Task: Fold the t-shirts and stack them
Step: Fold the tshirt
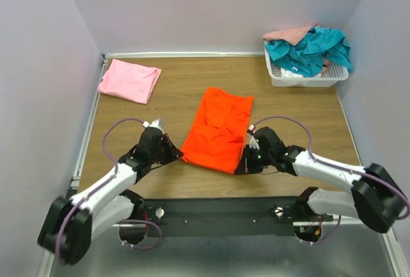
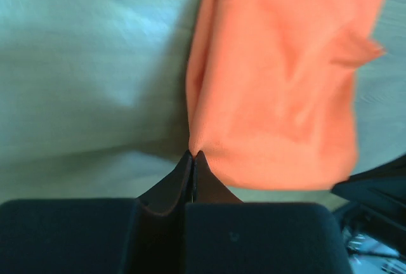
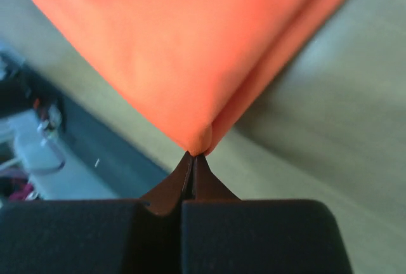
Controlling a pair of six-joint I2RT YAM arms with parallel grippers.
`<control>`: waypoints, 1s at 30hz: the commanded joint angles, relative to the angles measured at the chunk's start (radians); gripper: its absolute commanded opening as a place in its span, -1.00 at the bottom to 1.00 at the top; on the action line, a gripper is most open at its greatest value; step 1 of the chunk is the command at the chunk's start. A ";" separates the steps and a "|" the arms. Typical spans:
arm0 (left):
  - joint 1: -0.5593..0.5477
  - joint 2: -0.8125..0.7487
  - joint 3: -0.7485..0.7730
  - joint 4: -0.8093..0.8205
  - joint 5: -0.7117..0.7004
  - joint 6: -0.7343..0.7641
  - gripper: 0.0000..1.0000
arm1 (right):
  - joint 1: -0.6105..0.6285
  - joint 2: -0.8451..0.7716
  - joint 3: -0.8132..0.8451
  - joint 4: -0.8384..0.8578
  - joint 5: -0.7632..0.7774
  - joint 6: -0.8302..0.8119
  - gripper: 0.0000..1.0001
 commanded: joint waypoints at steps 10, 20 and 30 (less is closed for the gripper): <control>-0.075 -0.444 0.176 -0.332 -0.264 -0.122 -1.00 | 0.053 -0.344 0.082 -0.215 0.025 0.096 -0.99; -0.072 -0.179 0.406 -0.286 -0.434 -0.068 -1.00 | 0.032 -0.186 0.328 -0.261 0.149 -0.017 -0.99; -0.021 0.038 0.572 -0.233 -0.462 0.001 -1.00 | -0.092 0.011 0.458 -0.261 0.092 -0.089 -0.99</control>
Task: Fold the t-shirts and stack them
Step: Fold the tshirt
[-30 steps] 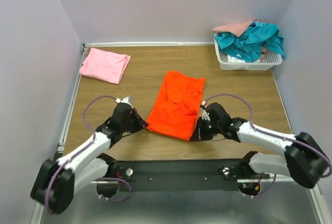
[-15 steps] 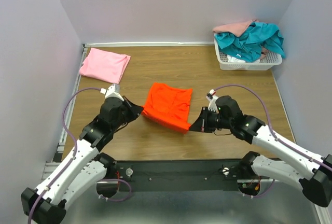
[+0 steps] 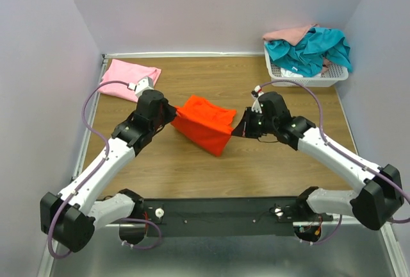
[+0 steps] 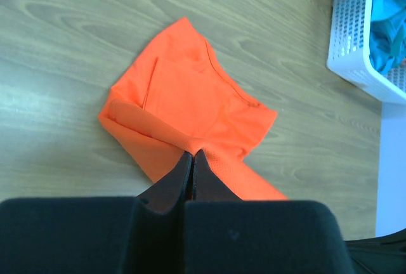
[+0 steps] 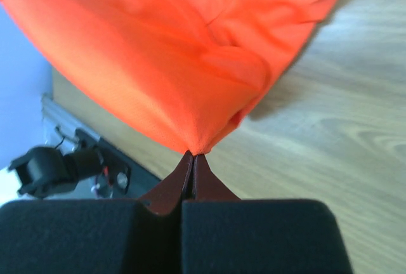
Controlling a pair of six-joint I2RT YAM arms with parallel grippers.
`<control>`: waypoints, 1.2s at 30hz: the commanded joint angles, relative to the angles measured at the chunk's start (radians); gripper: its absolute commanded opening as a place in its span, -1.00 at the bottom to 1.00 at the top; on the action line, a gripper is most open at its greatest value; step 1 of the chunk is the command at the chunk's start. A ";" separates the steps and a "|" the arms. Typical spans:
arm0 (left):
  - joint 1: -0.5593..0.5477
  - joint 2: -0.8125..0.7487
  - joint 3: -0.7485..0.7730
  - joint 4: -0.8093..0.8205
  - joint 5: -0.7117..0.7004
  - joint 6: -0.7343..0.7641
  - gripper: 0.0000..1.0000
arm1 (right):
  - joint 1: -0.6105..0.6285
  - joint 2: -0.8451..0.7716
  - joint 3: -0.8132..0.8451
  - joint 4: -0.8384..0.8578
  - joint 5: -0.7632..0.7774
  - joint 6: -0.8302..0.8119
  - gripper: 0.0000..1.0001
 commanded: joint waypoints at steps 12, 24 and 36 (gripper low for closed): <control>0.115 0.359 0.196 0.193 0.017 0.116 -1.00 | -0.170 0.290 0.205 0.001 -0.109 -0.112 -0.99; 0.177 0.703 0.423 0.211 0.115 0.159 -1.00 | -0.262 0.571 0.411 0.038 -0.159 -0.116 -0.99; 0.221 0.969 0.698 0.170 0.118 0.186 0.62 | -0.352 0.957 0.832 0.038 -0.236 -0.168 -0.22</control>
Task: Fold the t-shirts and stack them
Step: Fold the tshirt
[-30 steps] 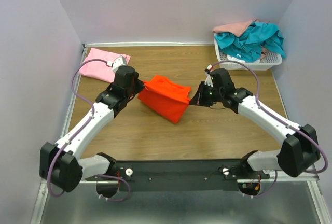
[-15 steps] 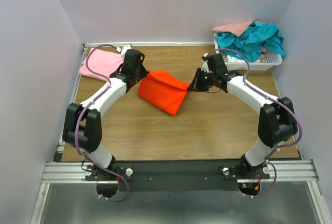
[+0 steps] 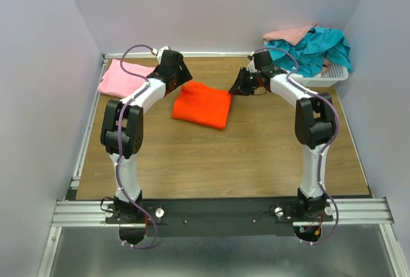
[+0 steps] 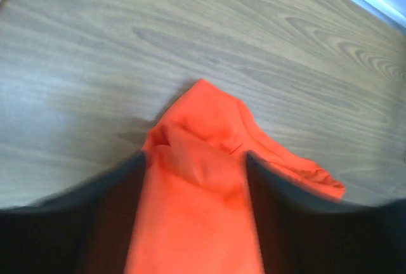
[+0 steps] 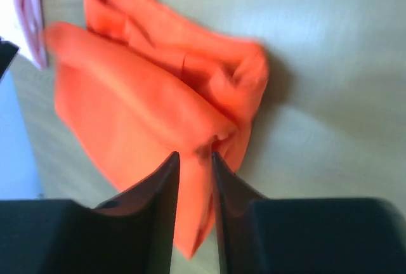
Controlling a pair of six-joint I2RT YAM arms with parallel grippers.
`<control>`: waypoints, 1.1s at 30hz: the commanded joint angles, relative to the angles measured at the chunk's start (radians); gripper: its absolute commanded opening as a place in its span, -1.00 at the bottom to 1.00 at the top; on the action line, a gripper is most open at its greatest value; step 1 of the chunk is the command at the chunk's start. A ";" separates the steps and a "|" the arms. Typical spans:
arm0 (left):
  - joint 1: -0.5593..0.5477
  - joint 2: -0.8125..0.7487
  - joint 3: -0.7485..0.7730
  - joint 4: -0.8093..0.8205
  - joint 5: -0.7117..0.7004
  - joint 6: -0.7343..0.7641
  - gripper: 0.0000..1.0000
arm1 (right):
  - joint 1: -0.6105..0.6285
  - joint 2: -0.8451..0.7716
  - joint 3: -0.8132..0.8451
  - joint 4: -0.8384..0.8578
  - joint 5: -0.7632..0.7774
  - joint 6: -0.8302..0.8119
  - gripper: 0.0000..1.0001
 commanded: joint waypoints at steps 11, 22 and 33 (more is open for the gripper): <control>-0.011 -0.115 -0.086 0.074 0.166 0.040 0.97 | 0.010 -0.115 -0.026 0.025 -0.135 -0.101 1.00; -0.065 -0.133 -0.290 0.186 0.306 0.042 0.97 | 0.122 -0.075 -0.128 0.165 -0.211 -0.095 1.00; -0.060 -0.089 -0.395 0.172 0.211 0.055 0.97 | 0.094 0.160 0.021 0.163 -0.093 -0.161 1.00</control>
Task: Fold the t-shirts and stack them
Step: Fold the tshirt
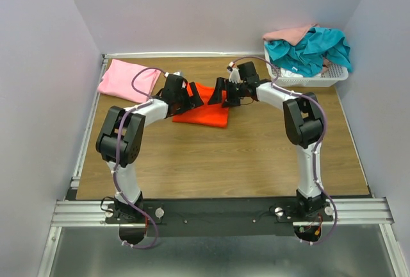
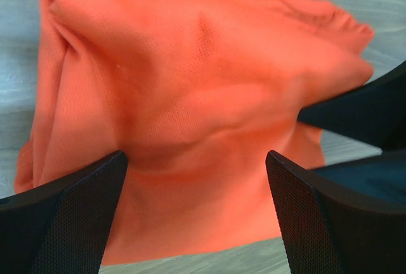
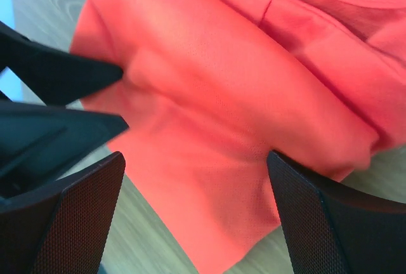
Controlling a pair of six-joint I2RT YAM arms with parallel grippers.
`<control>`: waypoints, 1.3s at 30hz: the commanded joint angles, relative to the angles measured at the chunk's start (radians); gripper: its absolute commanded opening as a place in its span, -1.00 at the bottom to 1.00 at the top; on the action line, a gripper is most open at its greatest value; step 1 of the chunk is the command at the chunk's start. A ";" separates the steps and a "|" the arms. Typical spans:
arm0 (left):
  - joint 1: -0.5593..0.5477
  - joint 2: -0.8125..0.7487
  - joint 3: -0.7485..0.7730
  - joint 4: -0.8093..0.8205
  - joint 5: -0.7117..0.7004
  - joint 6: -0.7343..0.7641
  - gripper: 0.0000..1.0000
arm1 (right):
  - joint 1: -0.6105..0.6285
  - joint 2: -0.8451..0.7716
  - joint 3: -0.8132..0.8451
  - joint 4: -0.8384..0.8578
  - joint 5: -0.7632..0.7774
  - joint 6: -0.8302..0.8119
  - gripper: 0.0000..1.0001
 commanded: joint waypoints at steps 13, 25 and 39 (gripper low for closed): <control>0.000 -0.241 -0.088 -0.020 -0.191 0.081 0.97 | -0.016 -0.250 -0.062 0.016 0.074 -0.063 1.00; 0.029 -0.207 0.021 -0.143 -0.332 0.210 0.97 | -0.014 -0.874 -0.585 0.012 0.610 0.034 1.00; 0.066 0.067 0.179 -0.221 -0.244 0.263 0.93 | -0.014 -1.183 -0.766 -0.067 0.706 0.040 1.00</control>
